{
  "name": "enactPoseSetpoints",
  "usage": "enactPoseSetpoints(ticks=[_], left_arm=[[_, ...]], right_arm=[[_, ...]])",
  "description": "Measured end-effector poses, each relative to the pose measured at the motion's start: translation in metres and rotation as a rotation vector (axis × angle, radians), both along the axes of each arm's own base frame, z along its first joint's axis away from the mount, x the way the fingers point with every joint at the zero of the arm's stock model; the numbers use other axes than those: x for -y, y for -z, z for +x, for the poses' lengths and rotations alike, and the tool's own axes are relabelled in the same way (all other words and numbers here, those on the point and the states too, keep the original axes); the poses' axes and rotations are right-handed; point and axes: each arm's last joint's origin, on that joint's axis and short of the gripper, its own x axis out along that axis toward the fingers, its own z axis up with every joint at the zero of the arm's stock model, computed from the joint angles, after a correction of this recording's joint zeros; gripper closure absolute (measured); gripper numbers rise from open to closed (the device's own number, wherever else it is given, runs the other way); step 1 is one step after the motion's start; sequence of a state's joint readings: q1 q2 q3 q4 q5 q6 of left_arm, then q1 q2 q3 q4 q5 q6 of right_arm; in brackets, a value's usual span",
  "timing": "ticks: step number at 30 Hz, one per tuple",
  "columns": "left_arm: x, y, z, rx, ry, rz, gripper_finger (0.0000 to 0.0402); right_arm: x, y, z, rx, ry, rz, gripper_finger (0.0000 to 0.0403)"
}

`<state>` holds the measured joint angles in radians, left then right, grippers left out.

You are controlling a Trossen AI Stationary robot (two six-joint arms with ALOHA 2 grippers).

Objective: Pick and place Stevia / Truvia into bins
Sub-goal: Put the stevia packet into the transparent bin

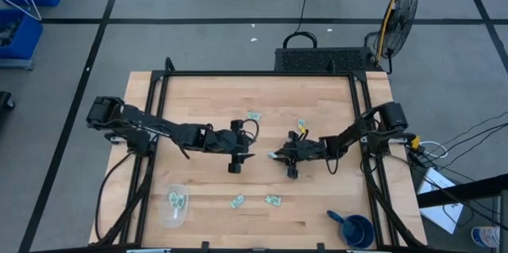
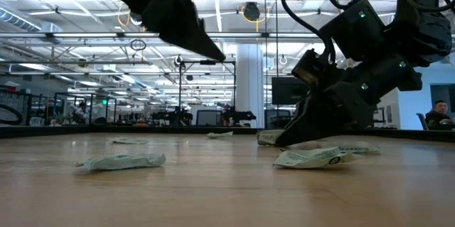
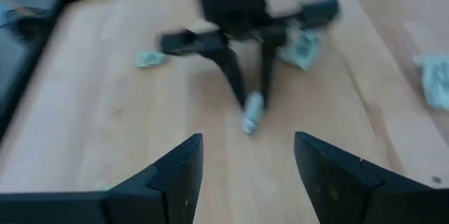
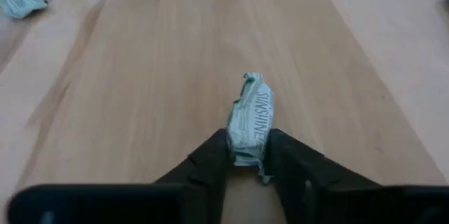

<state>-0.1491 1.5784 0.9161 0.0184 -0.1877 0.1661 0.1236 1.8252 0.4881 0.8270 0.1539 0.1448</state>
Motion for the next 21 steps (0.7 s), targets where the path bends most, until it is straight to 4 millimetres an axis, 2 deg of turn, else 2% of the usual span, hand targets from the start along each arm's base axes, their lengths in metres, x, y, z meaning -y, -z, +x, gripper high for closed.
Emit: enactPoseSetpoints(ticks=[7,13,18,21], left_arm=[[0.013,0.038,0.014,-0.070,0.084,0.027,0.0172],[0.020,0.051,0.029,0.037,0.100,0.043,0.0172],[0.010,0.052,0.034,0.095,-0.090,-0.117,0.0172],[0.005,0.053,0.034,0.089,-0.143,-0.165,0.0172]], right_arm=[[0.000,-0.002,0.001,0.025,0.003,0.001,0.0393],[0.000,-0.009,0.005,0.109,0.003,0.012,0.0382],[-0.003,-0.015,0.007,0.177,-0.011,0.011,0.0386],[-0.004,-0.021,0.010,0.243,-0.040,0.011,0.0391]])
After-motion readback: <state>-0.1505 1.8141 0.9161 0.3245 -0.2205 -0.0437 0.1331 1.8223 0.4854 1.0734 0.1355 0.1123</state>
